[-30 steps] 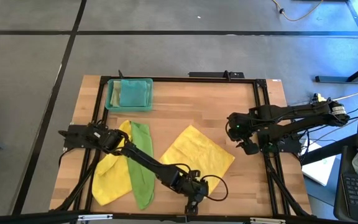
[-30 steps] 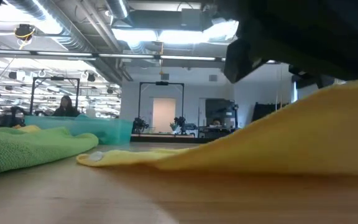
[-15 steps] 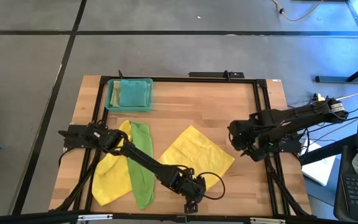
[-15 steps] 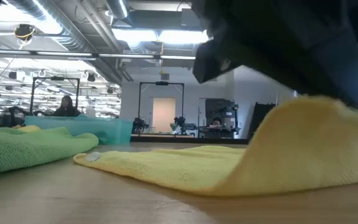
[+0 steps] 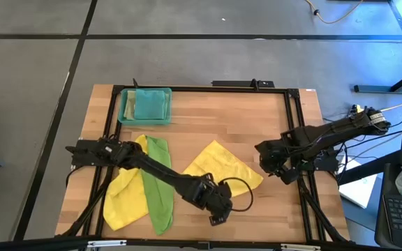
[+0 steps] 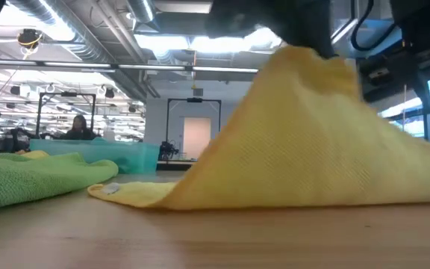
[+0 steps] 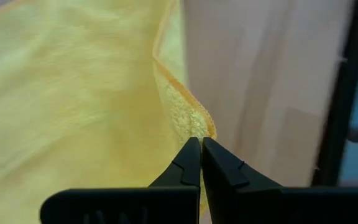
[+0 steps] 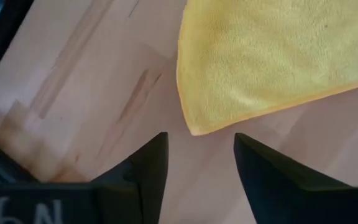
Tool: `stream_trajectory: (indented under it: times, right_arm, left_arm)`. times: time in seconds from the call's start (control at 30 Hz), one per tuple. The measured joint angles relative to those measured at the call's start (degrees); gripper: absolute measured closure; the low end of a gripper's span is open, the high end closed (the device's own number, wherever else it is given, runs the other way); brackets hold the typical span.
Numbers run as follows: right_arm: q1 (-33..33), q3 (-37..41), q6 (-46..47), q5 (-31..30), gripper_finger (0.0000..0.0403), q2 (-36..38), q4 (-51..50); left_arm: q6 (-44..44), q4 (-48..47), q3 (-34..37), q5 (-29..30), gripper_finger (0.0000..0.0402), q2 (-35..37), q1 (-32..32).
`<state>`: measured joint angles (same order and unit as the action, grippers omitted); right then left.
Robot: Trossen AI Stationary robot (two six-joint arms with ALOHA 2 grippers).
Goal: Fold microfiber towels
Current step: Fold the right yellow microfiber cloth
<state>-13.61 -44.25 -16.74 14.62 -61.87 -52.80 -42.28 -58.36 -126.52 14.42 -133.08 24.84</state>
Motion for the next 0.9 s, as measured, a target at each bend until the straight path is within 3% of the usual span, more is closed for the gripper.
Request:
stream_trajectory:
  times: [0.33,0.47,0.67,0.83,0.9]
  right_arm:
    - [-0.1,0.0,2.8,-7.4,0.0187,0.0,6.2]
    - [-0.1,0.0,2.8,-7.5,0.0186,-0.2,15.7]
    - [0.7,0.0,2.5,-13.4,0.0186,-2.4,29.1]
    - [3.4,0.1,1.0,-13.0,0.0186,-7.9,31.2]
    - [5.2,0.6,1.3,-9.0,0.0186,-11.3,30.8]
  left_arm:
    - [-11.4,-16.0,-4.6,2.3,0.0401,0.1,-1.3]
    - [-14.8,-18.9,-4.6,2.2,0.0401,0.1,-0.8]
    - [-20.3,-24.7,-4.6,1.9,0.0401,0.1,0.8]
    - [-21.9,-26.2,-4.6,1.9,0.0401,0.1,2.2]
    - [-22.8,-26.2,-4.6,1.9,0.0401,0.1,2.5]
